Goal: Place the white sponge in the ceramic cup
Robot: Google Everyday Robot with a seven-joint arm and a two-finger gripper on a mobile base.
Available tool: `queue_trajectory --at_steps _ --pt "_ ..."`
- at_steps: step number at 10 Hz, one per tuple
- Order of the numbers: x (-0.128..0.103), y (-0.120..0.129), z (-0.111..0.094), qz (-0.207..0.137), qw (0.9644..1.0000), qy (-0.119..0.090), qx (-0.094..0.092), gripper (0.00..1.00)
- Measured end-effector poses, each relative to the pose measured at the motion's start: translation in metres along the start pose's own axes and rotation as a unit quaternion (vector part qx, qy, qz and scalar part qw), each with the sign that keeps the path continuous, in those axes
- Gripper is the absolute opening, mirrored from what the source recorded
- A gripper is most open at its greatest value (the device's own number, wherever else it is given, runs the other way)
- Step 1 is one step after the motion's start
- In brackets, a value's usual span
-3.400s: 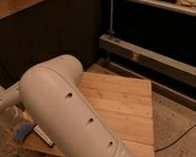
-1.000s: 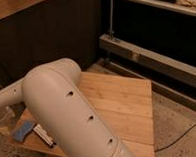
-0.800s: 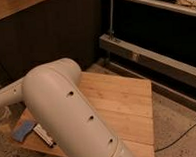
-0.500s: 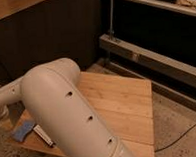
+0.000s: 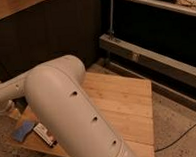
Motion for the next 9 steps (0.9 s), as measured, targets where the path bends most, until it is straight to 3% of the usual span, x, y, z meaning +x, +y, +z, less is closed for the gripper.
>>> queue_trajectory --at_steps 2,3,6,8,9 --pt "0.013 0.021 -0.001 -0.075 0.9968 0.014 -0.024 0.65" --pt "0.017 0.037 0.0 -0.119 0.9917 0.021 -0.043 0.65" --pt "0.004 0.067 0.002 -0.17 0.9824 0.02 -0.074 0.65" --pt "-0.015 0.08 -0.001 -0.154 0.9848 0.007 -0.08 0.65" --pt "-0.029 0.084 -0.003 -0.129 0.9885 -0.004 -0.079 0.65"
